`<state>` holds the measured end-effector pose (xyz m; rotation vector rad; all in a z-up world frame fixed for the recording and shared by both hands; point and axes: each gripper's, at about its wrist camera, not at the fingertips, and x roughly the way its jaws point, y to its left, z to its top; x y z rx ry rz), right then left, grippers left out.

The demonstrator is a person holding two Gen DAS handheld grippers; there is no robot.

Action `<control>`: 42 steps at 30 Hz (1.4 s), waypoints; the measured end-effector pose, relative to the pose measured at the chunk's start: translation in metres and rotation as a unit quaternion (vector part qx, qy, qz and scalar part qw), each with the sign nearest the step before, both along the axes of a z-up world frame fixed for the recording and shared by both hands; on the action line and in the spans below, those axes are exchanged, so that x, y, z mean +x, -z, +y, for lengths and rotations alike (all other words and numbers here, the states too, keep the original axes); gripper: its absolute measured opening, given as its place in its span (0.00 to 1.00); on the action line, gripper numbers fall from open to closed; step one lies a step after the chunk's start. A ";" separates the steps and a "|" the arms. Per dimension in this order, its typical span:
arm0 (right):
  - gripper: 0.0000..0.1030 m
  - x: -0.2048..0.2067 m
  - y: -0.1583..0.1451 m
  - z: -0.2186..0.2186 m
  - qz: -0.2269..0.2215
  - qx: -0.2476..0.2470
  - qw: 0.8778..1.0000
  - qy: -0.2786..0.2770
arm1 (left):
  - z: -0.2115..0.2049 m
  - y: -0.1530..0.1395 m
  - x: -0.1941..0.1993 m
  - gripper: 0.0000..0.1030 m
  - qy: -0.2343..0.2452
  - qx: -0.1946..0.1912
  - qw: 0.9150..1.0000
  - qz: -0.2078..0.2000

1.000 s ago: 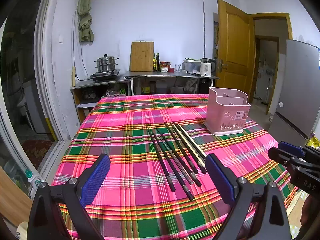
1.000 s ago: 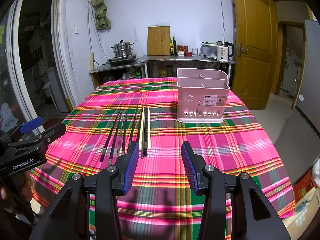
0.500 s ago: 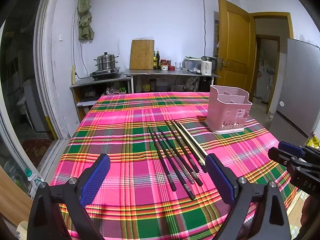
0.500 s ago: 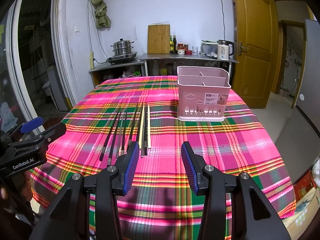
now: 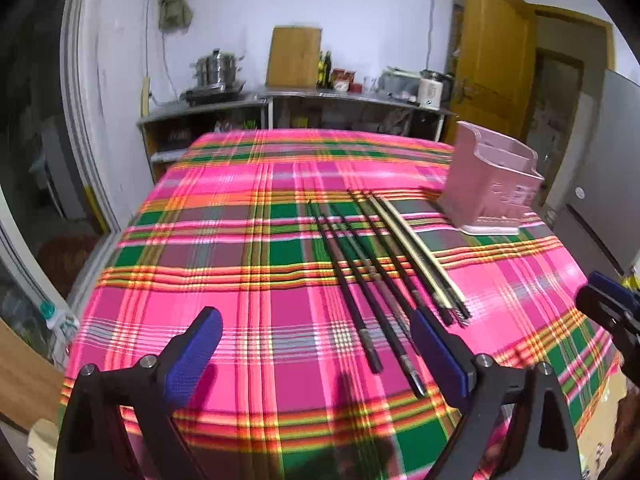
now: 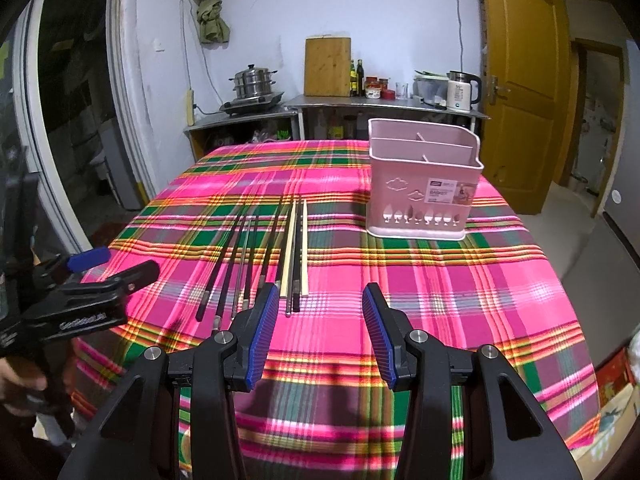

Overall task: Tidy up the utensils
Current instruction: 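Lower the left tool onto a black chopstick and close it while the right tool grasps another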

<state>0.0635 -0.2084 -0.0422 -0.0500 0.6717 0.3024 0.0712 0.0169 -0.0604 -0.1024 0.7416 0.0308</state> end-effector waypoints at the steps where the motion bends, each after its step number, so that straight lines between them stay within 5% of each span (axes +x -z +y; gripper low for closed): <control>1: 0.44 0.002 0.001 0.000 0.002 0.000 1.000 -0.001 | 0.002 0.003 0.005 0.88 -0.005 -0.002 1.000 0.005; 6: 0.44 0.019 0.006 0.007 0.011 -0.005 1.000 -0.012 | 0.017 0.026 0.045 0.78 -0.009 -0.037 0.998 0.052; 20: 0.43 0.073 0.027 0.040 0.043 -0.009 0.997 -0.060 | 0.009 0.054 0.107 0.61 0.014 -0.039 0.994 0.106; 27: 0.43 0.091 0.036 0.052 0.056 -0.011 0.996 -0.072 | 0.007 0.054 0.122 0.50 0.021 -0.019 0.995 0.097; 37: 0.30 0.133 0.048 0.075 0.080 -0.005 0.992 -0.097 | 0.016 0.055 0.132 0.15 0.027 -0.004 0.995 0.091; 42: 0.22 0.153 0.054 0.094 0.101 0.004 0.987 -0.121 | 0.031 0.054 0.128 0.13 0.028 -0.028 0.995 0.095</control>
